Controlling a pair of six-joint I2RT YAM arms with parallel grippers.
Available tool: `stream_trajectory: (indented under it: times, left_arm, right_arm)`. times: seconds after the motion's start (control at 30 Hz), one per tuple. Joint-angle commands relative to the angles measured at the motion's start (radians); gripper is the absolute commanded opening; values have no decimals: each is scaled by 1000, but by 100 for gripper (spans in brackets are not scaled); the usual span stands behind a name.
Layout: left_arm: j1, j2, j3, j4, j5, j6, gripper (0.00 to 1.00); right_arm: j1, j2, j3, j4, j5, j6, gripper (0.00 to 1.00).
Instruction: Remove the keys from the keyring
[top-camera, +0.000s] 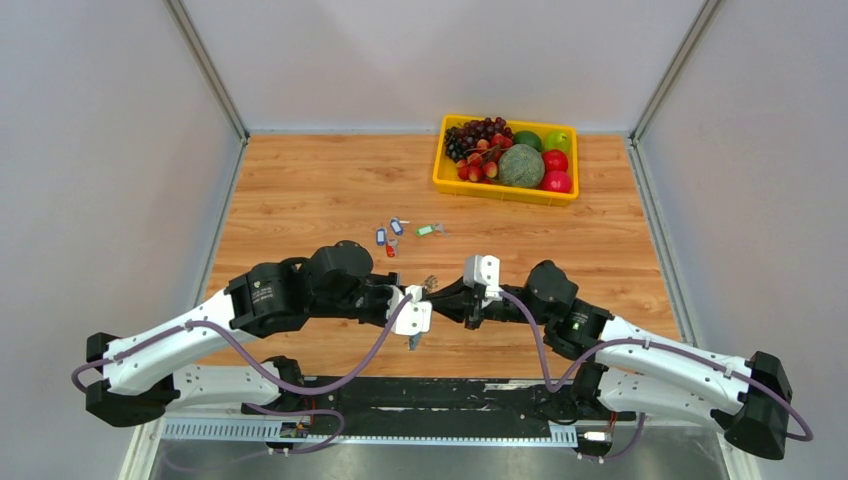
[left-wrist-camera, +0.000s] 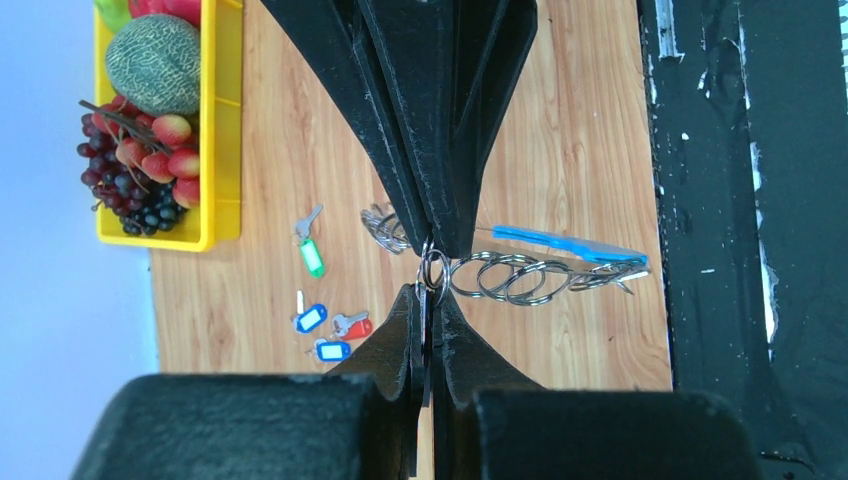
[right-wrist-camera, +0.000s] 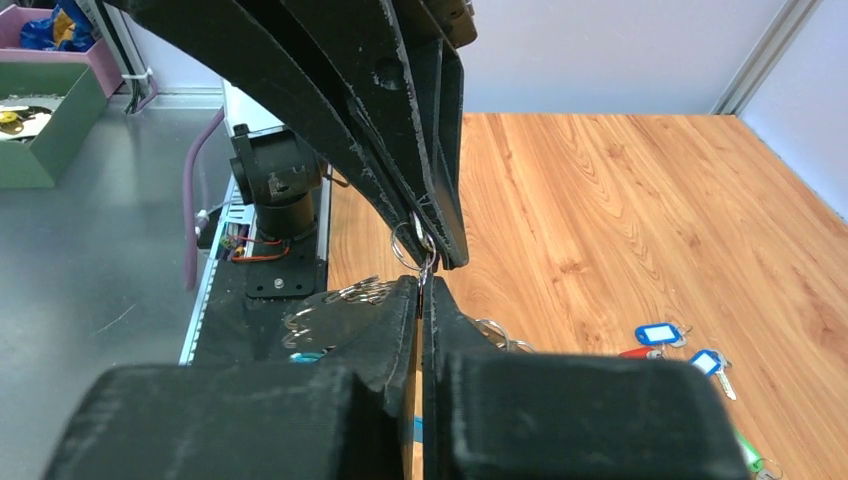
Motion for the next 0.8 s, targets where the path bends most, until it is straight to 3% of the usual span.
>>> stream_trajectory:
  times: [0.0,0.5,0.77]
  left_arm:
    - [-5,-16,21,30,3,16,0]
    - [-5,-17,-77,93,30,-16,0]
    - [-5,2,-75,152,80,-43,0]
  right_arm:
    - [5,-32,41,10,46,6,0]
    - [6,-187,-40,209,130,157,0]
    - [6,-150,-67,307,92,210,0]
